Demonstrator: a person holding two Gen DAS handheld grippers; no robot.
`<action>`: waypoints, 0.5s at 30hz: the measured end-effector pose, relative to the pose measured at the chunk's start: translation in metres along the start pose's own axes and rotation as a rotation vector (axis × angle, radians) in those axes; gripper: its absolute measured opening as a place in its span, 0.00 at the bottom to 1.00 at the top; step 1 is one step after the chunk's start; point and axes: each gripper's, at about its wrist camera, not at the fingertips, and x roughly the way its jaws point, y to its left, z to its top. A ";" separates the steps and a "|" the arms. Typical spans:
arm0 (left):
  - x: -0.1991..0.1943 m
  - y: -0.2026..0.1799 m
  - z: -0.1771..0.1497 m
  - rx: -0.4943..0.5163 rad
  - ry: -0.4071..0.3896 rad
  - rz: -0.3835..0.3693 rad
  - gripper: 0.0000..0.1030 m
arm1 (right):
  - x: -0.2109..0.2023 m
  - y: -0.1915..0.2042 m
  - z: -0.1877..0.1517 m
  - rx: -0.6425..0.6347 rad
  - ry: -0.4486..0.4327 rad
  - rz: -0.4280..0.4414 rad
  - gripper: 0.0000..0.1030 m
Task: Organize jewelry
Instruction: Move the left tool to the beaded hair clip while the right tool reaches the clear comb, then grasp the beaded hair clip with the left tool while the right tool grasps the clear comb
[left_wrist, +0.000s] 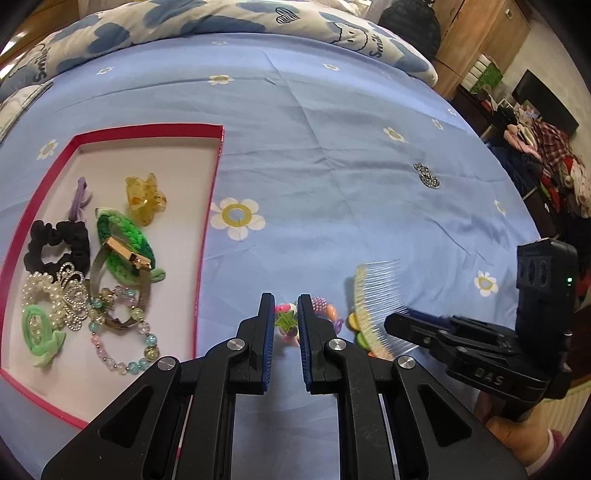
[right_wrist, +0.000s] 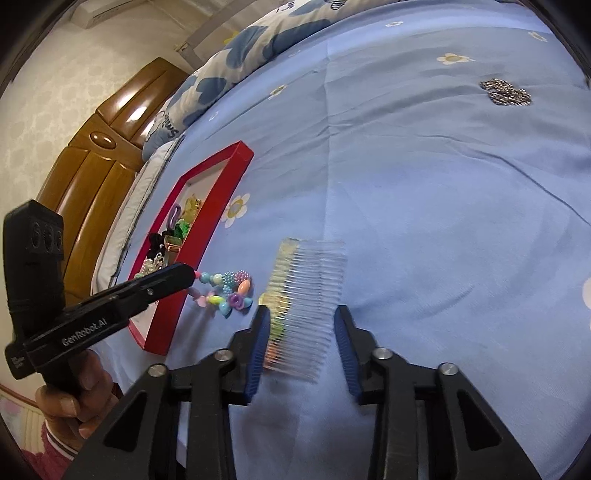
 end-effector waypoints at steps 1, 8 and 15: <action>-0.001 0.001 0.000 -0.001 -0.002 0.001 0.10 | 0.002 0.001 0.000 0.000 0.005 0.003 0.13; -0.007 0.004 -0.006 -0.018 -0.009 0.000 0.10 | 0.000 0.013 -0.002 -0.018 -0.006 0.036 0.04; -0.034 0.011 -0.005 -0.033 -0.063 -0.005 0.10 | -0.007 0.028 0.004 -0.042 -0.032 0.042 0.02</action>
